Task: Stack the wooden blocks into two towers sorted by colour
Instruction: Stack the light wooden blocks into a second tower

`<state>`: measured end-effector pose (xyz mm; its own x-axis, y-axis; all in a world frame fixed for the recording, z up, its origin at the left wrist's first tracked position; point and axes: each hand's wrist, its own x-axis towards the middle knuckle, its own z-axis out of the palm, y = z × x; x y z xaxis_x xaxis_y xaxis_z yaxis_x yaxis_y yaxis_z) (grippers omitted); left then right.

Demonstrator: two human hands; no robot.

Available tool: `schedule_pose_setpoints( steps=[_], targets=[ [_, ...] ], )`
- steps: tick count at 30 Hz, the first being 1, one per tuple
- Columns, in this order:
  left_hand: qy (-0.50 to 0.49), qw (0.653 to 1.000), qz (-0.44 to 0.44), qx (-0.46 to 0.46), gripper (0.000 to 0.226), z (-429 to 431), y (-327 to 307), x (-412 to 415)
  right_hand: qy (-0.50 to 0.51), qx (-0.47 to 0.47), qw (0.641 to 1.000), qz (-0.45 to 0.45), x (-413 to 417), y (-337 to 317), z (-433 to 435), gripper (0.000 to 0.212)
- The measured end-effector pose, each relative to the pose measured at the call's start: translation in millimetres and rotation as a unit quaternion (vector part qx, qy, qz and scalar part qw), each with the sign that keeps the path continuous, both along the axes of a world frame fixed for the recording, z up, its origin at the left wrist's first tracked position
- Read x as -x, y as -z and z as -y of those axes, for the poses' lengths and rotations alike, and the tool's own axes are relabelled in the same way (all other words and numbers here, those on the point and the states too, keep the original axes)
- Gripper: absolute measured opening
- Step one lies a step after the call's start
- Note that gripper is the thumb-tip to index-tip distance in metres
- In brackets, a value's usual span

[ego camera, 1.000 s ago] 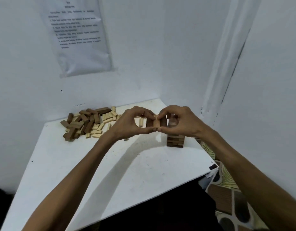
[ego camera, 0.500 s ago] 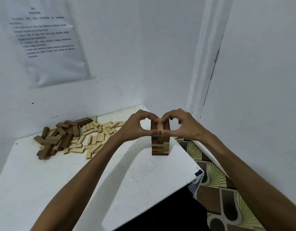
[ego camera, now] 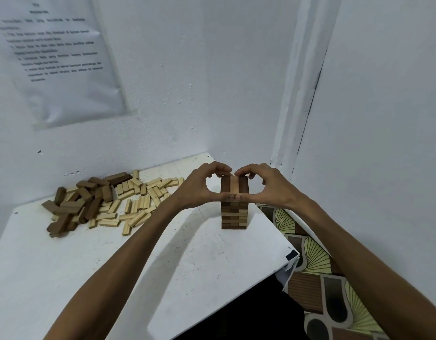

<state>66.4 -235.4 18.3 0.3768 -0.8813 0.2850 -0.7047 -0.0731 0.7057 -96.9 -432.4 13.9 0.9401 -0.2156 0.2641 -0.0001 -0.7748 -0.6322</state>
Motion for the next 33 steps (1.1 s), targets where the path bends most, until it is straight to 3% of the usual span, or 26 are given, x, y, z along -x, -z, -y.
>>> schedule_pose_setpoints(
  steps=[13, 19, 24, 33],
  targets=[
    [0.003, 1.000, -0.024, -0.008, 0.070, 1, 5, -1, 0.003, -0.009, 1.000, -0.006, 1, 1, -1, 0.061],
    [0.001, 0.998, -0.056, -0.016, 0.065, -4, 7, 2, 0.006, -0.034, 0.999, -0.028, 5, 3, 0, 0.077],
    [0.006, 0.999, -0.034, -0.030, 0.070, -10, 9, -1, 0.001, -0.021, 0.999, -0.039, 10, 4, 3, 0.087],
    [-0.002, 0.999, -0.036, -0.008, 0.075, -9, 13, -8, 0.000, -0.046, 0.999, -0.015, 8, 9, 4, 0.083]
  ],
)
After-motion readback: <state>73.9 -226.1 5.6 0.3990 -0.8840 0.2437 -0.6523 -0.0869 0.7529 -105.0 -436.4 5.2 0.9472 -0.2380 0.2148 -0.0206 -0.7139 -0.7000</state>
